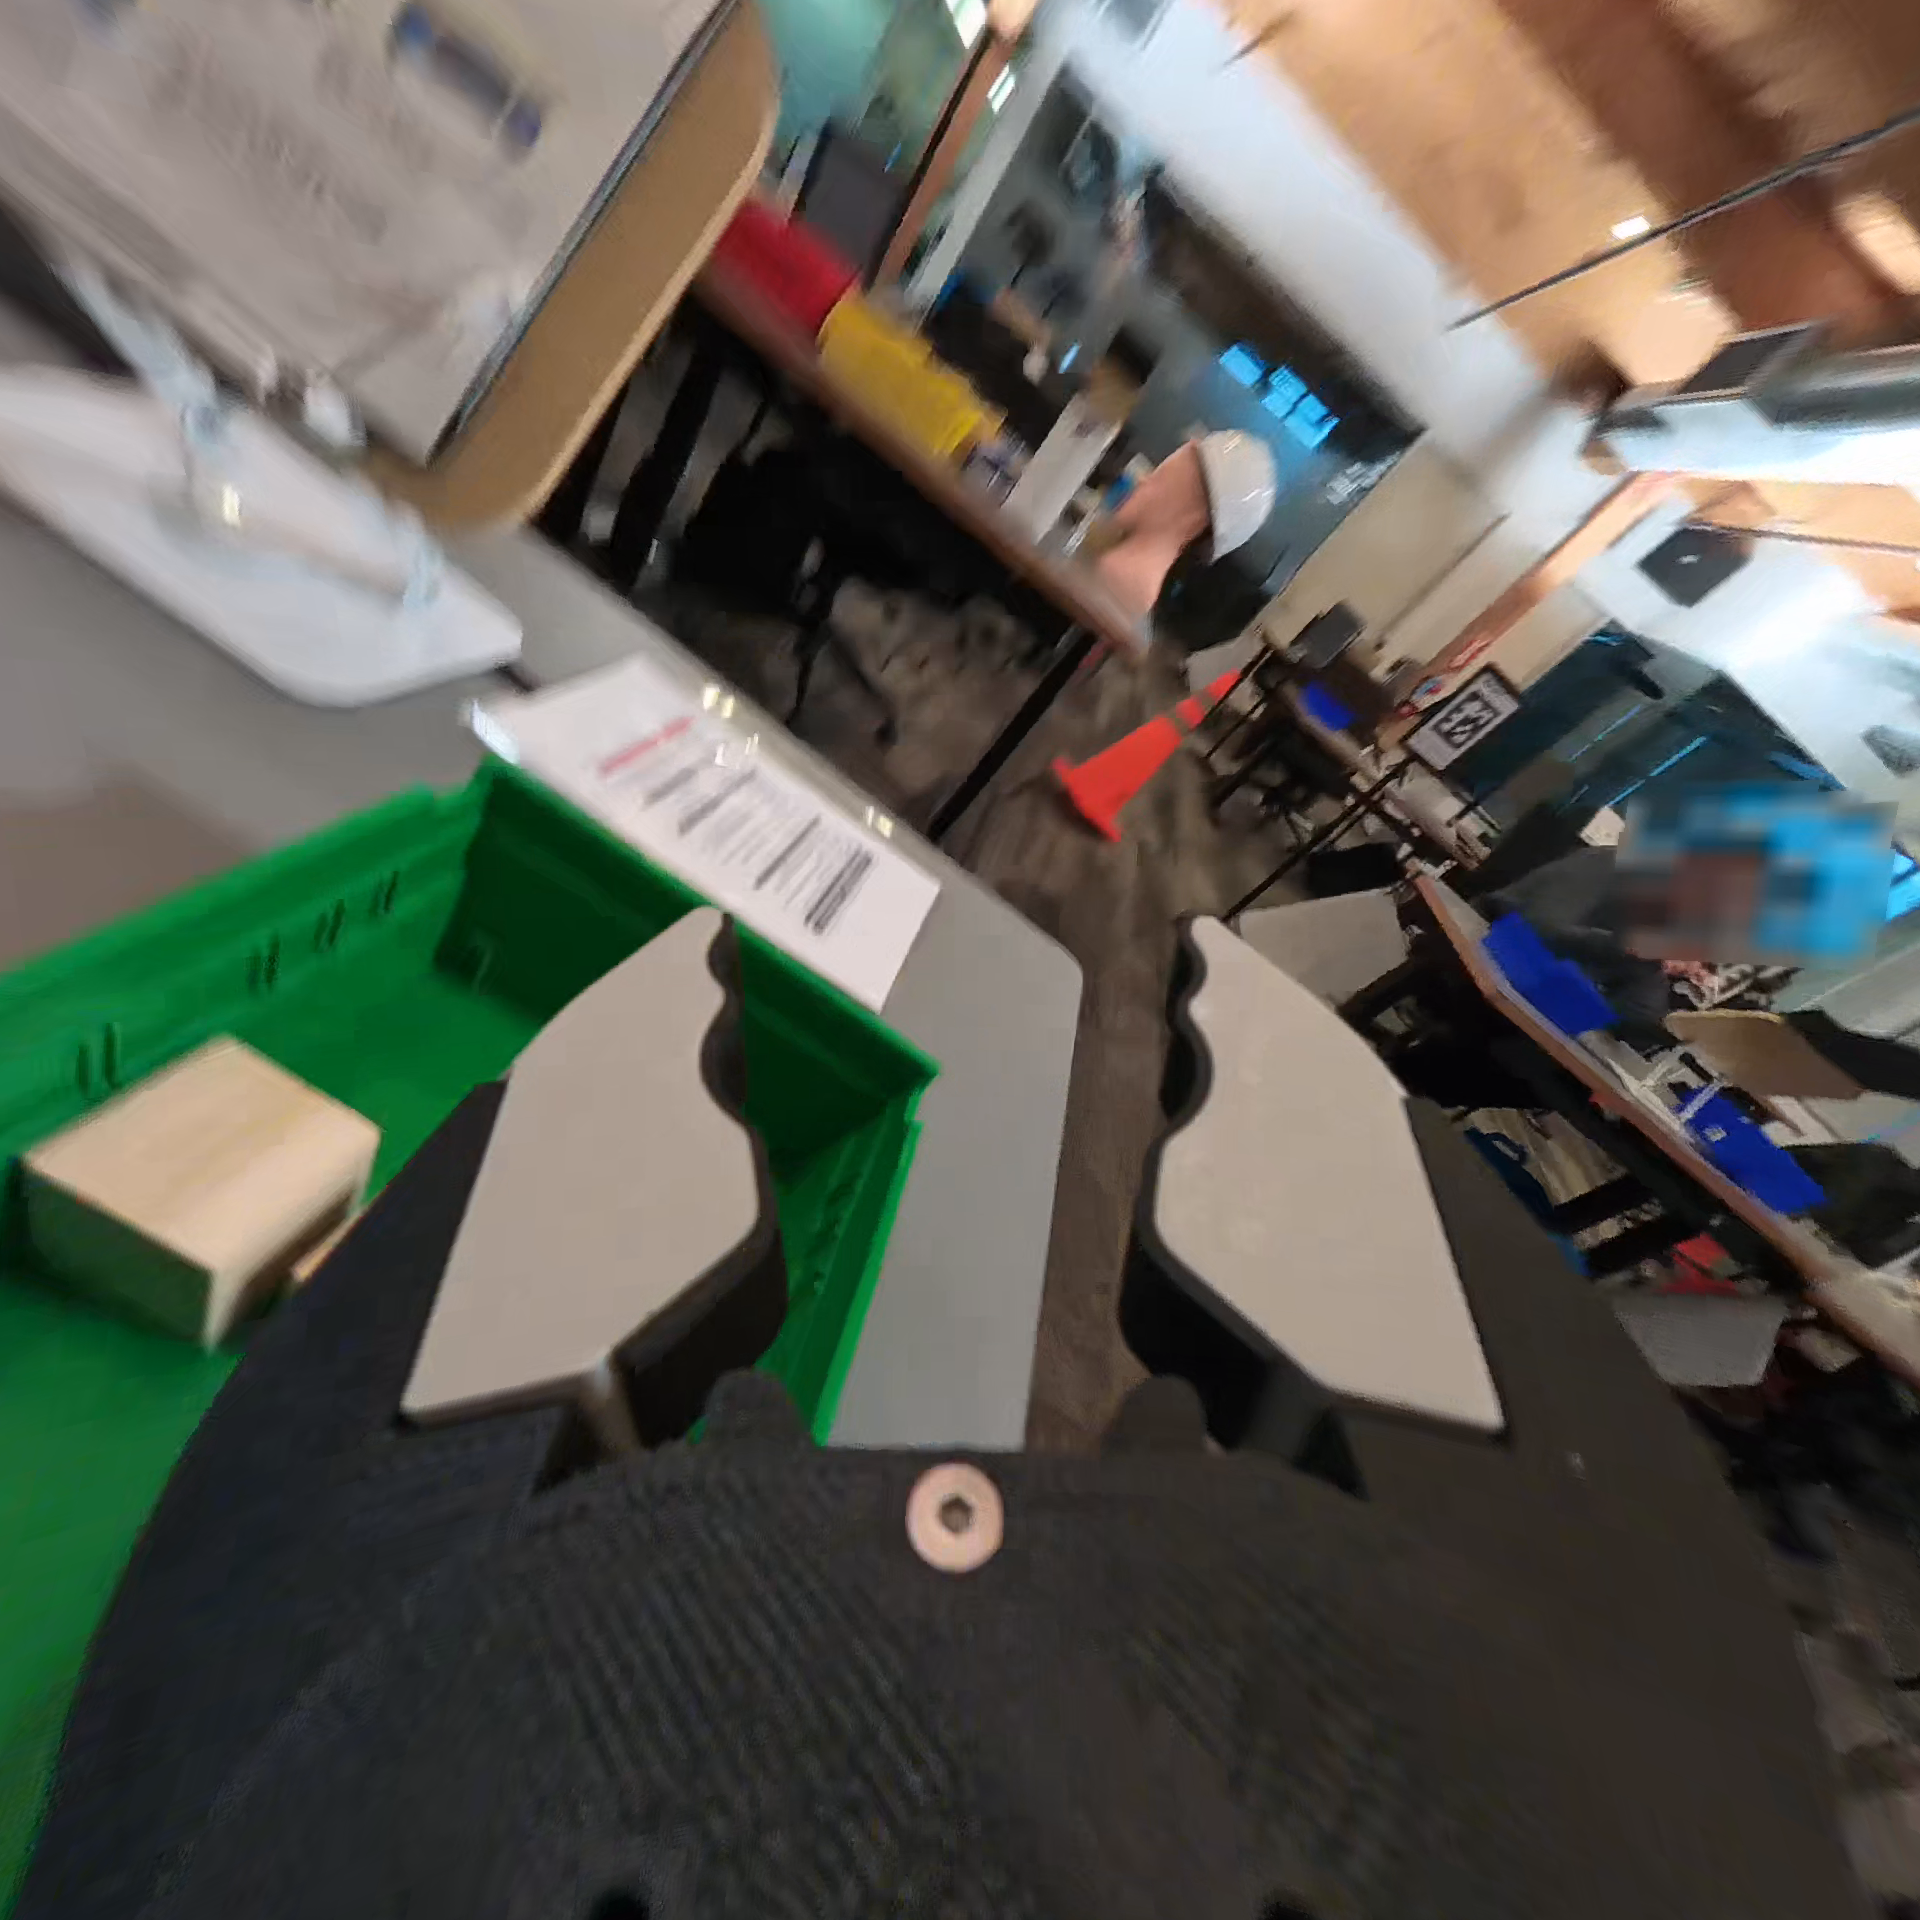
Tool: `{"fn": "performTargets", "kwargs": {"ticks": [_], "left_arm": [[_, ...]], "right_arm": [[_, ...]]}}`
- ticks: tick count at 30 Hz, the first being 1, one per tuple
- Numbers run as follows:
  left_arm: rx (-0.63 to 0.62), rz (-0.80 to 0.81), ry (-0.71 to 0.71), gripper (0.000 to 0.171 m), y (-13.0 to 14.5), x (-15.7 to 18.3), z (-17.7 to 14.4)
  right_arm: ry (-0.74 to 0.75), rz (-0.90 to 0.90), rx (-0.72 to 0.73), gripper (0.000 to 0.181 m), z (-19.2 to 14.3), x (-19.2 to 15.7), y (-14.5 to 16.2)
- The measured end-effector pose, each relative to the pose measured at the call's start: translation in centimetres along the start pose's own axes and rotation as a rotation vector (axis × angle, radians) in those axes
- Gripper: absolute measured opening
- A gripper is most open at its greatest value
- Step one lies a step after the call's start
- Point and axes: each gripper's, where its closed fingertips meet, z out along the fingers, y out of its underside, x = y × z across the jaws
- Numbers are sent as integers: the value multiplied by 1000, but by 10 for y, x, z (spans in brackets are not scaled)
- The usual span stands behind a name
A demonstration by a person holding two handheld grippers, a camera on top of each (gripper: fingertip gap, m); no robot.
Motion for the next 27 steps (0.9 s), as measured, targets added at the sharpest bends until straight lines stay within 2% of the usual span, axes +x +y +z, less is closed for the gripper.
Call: {"fn": "performTargets", "kwargs": {"ticks": [3, 8, 11, 12, 13, 15, 17, 20, 24, 27], "left_arm": [[3, 2, 3, 34, -1, 2, 0], [7, 2, 13, 34, -1, 7, 1], [7, 13, 16, 34, -2, 10, 0], [7, 15, 16, 34, -2, 11, 0], [7, 16, 18, 34, -1, 12, 0], [7, 14, 22, 34, -1, 13, 1], [9, 10, 29, 34, -1, 14, 1], [12, 13, 33, 34, -2, 16, 1], [17, 9, 36, 34, -3, 17, 0], [18, 4, 41, 34, -3, 18, 0]], "right_arm": [[56, 192, 61, 85, -21, 16, -9], [82, 553, 98, 72, -49, 33, -5], [99, 579, 95, 57, -64, 35, 10], [121, 641, 156, 69, -70, 39, 9], [108, 782, 255, 83, -78, 44, 4], [-2, 1087, 417, 89, -94, 54, -5], [-17, 1095, 422, 78, -102, 57, -2], [56, 1042, 362, 80, -106, 59, 12], [52, 1109, 339, 48, -107, 55, 18], [36, 1092, 335, 44, -106, 50, 19]]}}
